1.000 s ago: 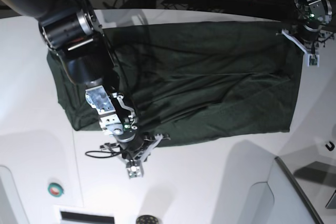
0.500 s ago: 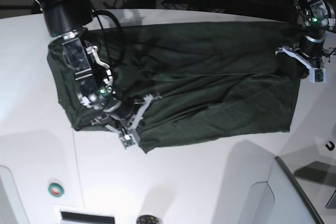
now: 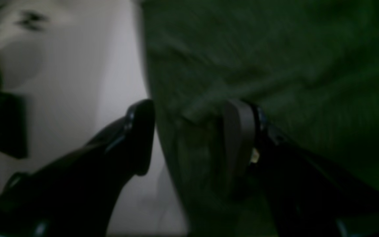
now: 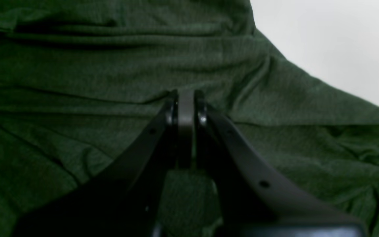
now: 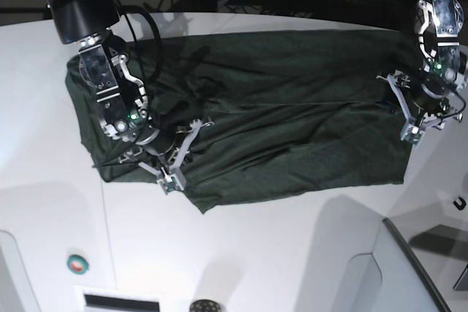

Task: Layout the t-shirt on the table in an organized manner, then fold the t-shirt properly
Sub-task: 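Lower the left gripper onto the shirt side and grasp the fabric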

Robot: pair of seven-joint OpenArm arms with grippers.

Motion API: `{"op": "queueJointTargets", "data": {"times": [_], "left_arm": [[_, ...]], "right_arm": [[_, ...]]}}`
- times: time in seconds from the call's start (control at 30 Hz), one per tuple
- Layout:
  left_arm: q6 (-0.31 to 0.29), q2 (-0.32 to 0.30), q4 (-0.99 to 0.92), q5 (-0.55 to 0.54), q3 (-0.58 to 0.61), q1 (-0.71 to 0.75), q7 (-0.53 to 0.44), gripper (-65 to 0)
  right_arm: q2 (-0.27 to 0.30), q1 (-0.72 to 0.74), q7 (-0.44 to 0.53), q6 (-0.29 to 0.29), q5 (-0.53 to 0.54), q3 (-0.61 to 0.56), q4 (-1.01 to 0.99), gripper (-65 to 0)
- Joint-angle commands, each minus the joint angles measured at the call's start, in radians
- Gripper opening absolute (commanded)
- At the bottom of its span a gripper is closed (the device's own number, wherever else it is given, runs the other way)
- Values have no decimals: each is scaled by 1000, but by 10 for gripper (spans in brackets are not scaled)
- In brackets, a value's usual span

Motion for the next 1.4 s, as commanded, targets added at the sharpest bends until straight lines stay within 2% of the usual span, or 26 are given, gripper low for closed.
{"op": "queueJointTargets", "data": {"times": [0.0,0.1,0.23,0.3,0.33,0.43,0.57,0.73,1.17,1.37], "left_arm": [[-3,-52,19,1,30,-33,15,-319],[-97,-116,13,1,124,-73,81,-319],[-183,-145,-50,1,164,-117,85,-319],[-240,-148,-71,1,216,-142,87,-321],[-250,-159,-82,4,236,-145,87,-323],[-250,-165,-131,73,294,-151,82,-324],[-250,-139,-172,139,308,-180,79,-327],[-250,-139,-240,139,316,-225,78,-331],[-250,-133,-252,145,314,-264,78,-331],[-250,-98,-289,148,316,-298,78,-332]], "right_arm": [[0,14,23,0,5,3,20,-642],[0,9,21,0,5,3,20,-642],[-5,-1,21,0,5,3,22,-642],[-5,-3,21,-1,5,3,22,-642],[-5,-3,21,-3,5,3,22,-642],[-5,-8,20,-3,5,3,22,-642],[-3,-9,20,-3,5,3,22,-642],[-5,-11,20,-3,5,3,22,-642],[-5,-11,20,-3,5,3,22,-642],[-5,-9,20,-3,5,3,22,-642]]}}
